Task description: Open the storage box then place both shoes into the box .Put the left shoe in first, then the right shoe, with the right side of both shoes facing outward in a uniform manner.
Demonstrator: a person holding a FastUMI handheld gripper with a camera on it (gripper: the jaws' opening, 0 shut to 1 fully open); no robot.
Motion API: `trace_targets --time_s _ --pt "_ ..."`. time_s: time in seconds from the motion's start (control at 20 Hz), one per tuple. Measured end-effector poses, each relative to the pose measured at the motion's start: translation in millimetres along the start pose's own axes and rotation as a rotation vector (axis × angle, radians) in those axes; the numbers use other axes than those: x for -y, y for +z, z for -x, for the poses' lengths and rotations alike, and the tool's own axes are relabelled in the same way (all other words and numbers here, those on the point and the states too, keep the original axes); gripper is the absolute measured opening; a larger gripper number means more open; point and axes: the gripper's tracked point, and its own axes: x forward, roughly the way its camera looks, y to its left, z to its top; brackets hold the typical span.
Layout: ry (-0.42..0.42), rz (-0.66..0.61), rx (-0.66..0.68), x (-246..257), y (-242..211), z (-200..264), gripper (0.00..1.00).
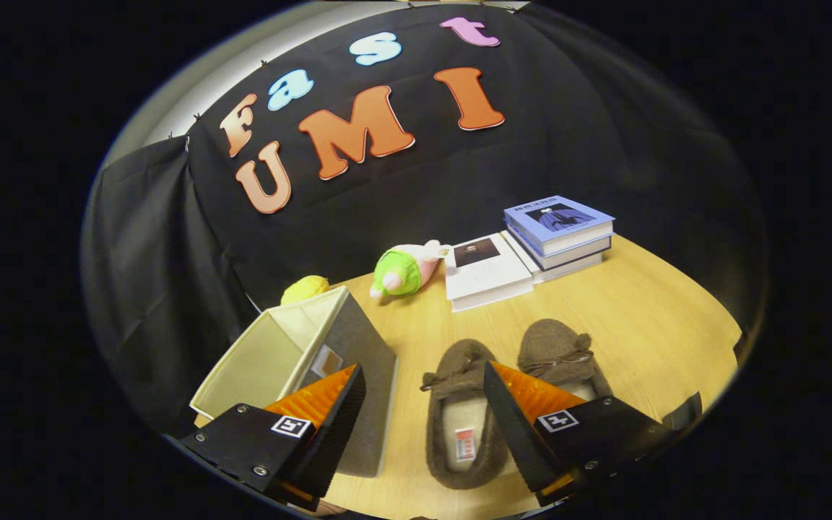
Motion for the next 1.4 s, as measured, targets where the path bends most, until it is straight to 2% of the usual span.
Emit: trace_targets --time_s 0.15,0.3,0.5,0.6,0.85,1.05,1.2,1.3,1.35,1.4 --pt "-0.080 0.058 -0.002 19.4 -14.2 0.0 0.97" --pt "-0.111 0.100 -0.027 25.3 -31.1 -2.3 0.95" --pt "-0.132 0.158 -0.058 28.0 -47.4 -8.5 0.84" --pt "-0.127 0.147 -0.089 28.5 -55.4 -14.3 0.80" --pt "-0.168 0.087 -0.123 36.6 -62.6 -32.0 0.56" --pt "-0.206 0.094 -0.179 42.5 -73.6 -43.9 0.44" --pt "-0.230 0.066 -0.201 46.4 -79.6 -48.8 0.44" --pt "-0.249 -0.015 -0.188 54.6 -74.7 -50.8 0.28" --pt "-0.246 -0.057 -0.182 53.2 -73.3 -51.9 0.10" --pt "-0.241 -0.085 -0.181 53.1 -73.0 -52.1 0.07"
